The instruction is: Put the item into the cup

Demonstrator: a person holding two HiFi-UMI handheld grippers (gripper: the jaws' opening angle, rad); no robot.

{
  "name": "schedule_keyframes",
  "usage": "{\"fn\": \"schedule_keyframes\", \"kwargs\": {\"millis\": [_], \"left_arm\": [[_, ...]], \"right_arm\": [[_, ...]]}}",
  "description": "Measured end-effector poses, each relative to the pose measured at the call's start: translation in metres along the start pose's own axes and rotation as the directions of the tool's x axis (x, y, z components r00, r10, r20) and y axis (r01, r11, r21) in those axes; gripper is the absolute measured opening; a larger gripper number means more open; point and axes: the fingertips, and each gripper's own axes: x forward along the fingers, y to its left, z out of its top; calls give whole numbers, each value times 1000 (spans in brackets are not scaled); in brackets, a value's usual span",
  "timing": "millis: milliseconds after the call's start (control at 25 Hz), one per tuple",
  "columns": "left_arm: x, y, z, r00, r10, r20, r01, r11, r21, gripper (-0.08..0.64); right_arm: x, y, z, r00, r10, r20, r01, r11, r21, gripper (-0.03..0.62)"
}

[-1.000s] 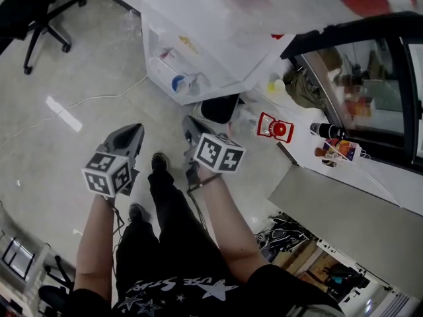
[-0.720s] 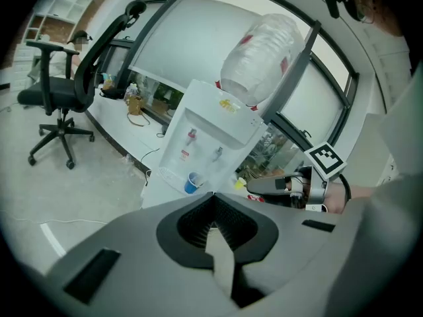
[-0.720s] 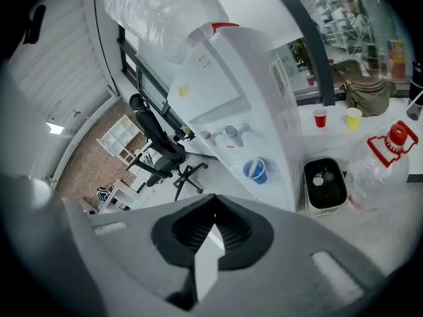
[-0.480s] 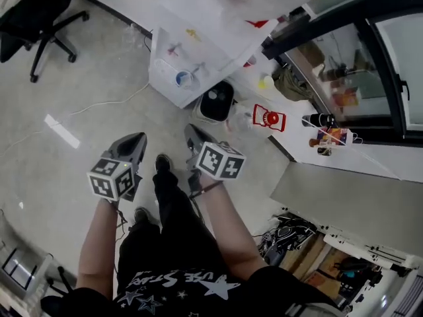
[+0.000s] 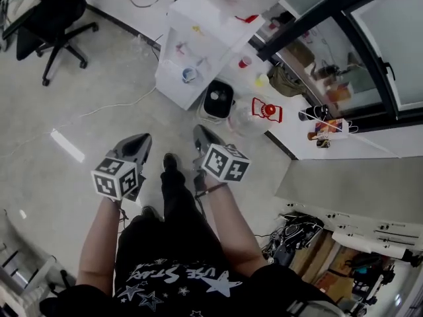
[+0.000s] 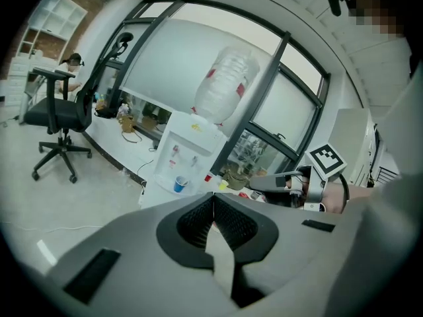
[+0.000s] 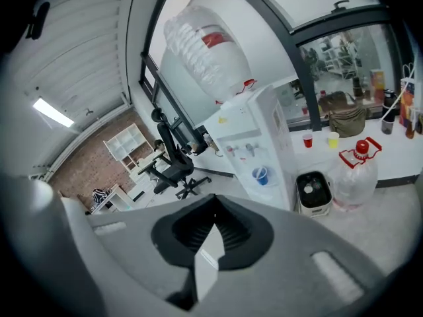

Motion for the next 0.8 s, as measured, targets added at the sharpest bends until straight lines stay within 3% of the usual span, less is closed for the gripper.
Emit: {"fn": "schedule_keyframes", "kwargs": {"millis": [440, 800], "left_arm": [[-89, -59, -12, 998, -30, 48, 25, 995, 93, 8], [-153, -91, -24, 995, -40, 92, 30, 994, 101, 8]], "right_arm": [[-98, 39, -36, 998, 7, 59, -5, 1000, -30, 0], [-159, 76, -64, 995, 28, 91, -20, 996, -86, 0]]}}
